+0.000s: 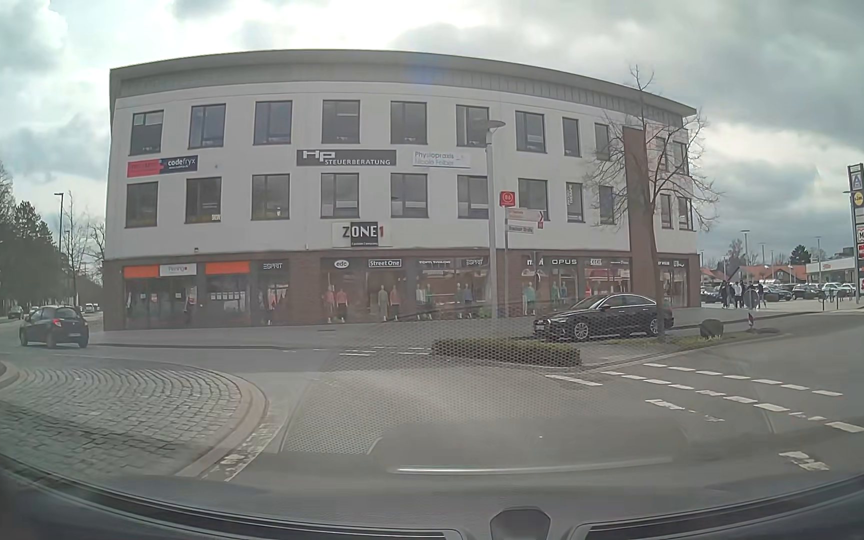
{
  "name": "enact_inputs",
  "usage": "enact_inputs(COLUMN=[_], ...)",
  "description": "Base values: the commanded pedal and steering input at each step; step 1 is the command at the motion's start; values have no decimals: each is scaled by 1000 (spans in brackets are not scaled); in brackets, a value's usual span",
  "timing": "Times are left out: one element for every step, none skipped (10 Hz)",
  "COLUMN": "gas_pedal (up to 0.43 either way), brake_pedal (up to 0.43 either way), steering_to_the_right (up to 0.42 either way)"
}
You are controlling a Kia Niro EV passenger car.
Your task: Follow the waypoints while adhering to traffic rules and regulations
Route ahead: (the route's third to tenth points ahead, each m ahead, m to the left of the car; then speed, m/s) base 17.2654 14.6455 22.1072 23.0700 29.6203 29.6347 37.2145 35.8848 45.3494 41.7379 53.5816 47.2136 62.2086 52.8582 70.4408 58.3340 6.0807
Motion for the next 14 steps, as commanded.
enact_inputs(gas_pedal=[87, 87, 87, 87, 87, 87, 87, 87, 87, 87, 87, 87, 87, 98], brake_pedal=[0, 0, 0, 0, 0, 0, 0, 0, 0, 0, 0, 0, 0, 0], steering_to_the_right=[-31, -59, -88, -112, -134, -160, -192, -221, -243, -265, -286, -303, -319, -336])
